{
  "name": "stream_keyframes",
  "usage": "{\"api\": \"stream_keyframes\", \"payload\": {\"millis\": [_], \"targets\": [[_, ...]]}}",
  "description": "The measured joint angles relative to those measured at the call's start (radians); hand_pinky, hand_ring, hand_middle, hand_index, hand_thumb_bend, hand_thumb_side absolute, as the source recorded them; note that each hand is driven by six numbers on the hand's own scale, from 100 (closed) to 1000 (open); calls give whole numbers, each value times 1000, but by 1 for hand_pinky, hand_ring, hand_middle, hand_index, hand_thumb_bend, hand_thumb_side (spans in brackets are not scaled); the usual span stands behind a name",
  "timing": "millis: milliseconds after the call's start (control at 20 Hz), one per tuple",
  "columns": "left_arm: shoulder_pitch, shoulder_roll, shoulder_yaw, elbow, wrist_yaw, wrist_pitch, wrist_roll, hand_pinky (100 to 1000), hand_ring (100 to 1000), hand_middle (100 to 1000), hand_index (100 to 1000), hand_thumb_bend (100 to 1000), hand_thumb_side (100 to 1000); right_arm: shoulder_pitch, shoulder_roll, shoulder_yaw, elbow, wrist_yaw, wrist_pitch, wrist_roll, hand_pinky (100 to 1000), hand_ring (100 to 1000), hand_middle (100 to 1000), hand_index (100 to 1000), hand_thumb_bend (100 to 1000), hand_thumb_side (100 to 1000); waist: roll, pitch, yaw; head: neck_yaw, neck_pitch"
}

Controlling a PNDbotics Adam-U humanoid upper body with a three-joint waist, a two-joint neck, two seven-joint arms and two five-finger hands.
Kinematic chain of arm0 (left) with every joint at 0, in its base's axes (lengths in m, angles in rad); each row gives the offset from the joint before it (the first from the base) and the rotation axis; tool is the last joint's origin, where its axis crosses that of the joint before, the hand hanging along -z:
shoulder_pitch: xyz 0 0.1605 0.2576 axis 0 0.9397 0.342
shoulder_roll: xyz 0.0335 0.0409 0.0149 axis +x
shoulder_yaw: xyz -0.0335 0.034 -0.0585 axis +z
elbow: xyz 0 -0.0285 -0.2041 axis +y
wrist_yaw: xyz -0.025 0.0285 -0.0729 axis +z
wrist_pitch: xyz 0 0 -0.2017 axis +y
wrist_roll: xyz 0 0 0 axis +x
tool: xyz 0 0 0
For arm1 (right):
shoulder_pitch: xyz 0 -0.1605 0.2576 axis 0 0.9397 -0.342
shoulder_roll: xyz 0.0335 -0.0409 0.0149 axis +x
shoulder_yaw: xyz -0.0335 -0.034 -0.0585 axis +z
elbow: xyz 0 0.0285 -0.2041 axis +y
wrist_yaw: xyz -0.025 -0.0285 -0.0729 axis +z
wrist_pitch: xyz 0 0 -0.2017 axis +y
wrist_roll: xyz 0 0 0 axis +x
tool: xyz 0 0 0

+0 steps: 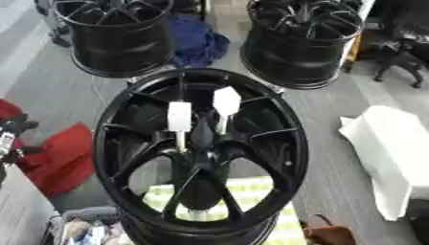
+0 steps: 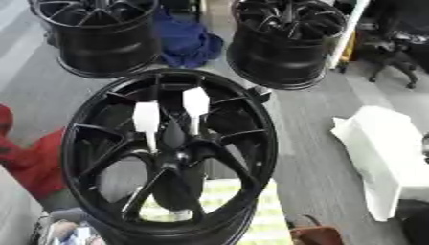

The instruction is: Pull the pin out of the wheel hub.

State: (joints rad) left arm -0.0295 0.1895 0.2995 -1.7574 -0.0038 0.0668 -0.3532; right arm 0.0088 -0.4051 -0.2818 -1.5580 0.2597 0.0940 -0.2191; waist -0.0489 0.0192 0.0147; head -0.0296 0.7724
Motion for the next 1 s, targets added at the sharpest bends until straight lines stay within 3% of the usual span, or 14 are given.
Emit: {"api": "stream_keyframes", "payload": {"millis": [150,450,1000], "targets": [[-1,-5,-1,0,3,-2,-3,707,1000,766,881,109,710,-15,47,47,-13,-58,-54,-33,665,626,673,870,100,417,3,1,0,-2,0],[-4,-5,-10,0,5,-3,-11,708,1000,766,882,106,711,-33,108,144,-70,-156,-141,-19,658,615,660,872,100,419,3,3,6,-5,0],[-5,-13,-18,0,9,-5,-16,708,1000,767,882,100,713,-63,168,246,-97,-266,-203,63,664,619,668,881,100,428,5,12,12,1,0]]}}
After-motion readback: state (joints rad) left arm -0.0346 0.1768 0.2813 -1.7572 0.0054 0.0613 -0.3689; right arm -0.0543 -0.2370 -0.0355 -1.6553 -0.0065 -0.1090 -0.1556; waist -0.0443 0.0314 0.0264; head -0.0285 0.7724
